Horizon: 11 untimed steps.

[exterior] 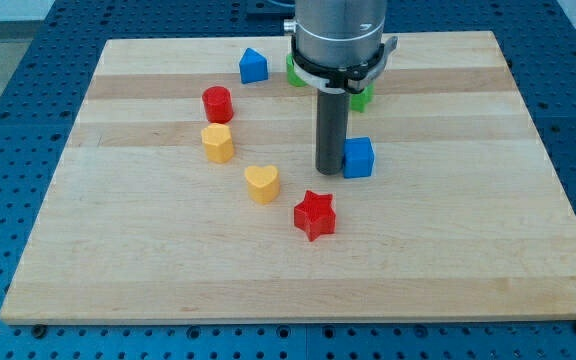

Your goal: Place the red star right to the yellow heart

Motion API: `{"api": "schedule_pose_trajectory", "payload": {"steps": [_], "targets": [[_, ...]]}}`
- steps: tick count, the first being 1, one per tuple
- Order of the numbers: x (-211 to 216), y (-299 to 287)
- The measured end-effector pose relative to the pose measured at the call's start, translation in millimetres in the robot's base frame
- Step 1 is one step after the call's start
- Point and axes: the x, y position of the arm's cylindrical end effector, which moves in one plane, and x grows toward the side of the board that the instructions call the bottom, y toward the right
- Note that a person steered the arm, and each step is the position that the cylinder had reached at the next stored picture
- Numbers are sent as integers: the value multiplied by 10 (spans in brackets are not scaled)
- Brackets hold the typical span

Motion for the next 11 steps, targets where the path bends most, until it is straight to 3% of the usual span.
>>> {"api": "schedule_pose_trajectory", "payload": {"steps": [2, 5, 9, 11], "targets": [[44, -125], [-430, -96], [-116, 878], [-116, 862]]}}
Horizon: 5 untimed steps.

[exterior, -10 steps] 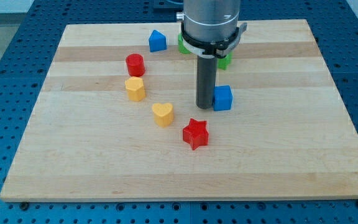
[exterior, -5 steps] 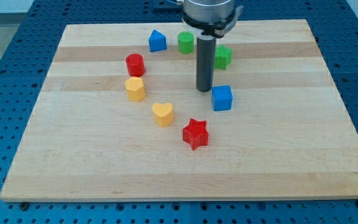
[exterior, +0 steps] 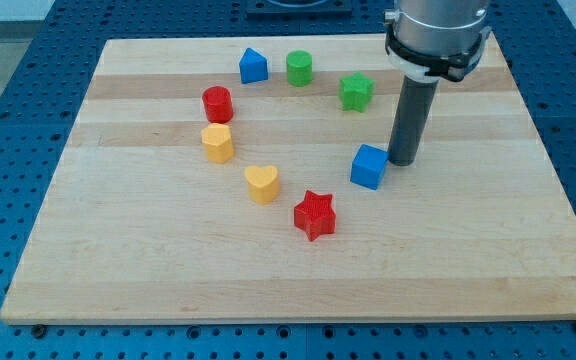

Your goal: Place the red star right to the yellow heart

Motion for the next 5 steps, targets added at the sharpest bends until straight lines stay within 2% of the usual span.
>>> {"api": "schedule_pose_trajectory", "payload": {"steps": [2, 5], "targets": [[22, -8], [710, 326]]}}
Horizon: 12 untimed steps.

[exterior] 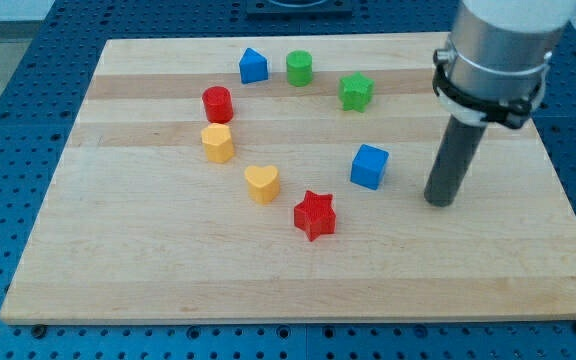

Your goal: Place the red star right to the yellow heart

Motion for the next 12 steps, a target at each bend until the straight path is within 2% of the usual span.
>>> {"api": "schedule_pose_trajectory", "payload": {"steps": [3, 4, 8, 12], "targets": [[906, -435], [1034, -655], [817, -1143], [331, -1422]]}}
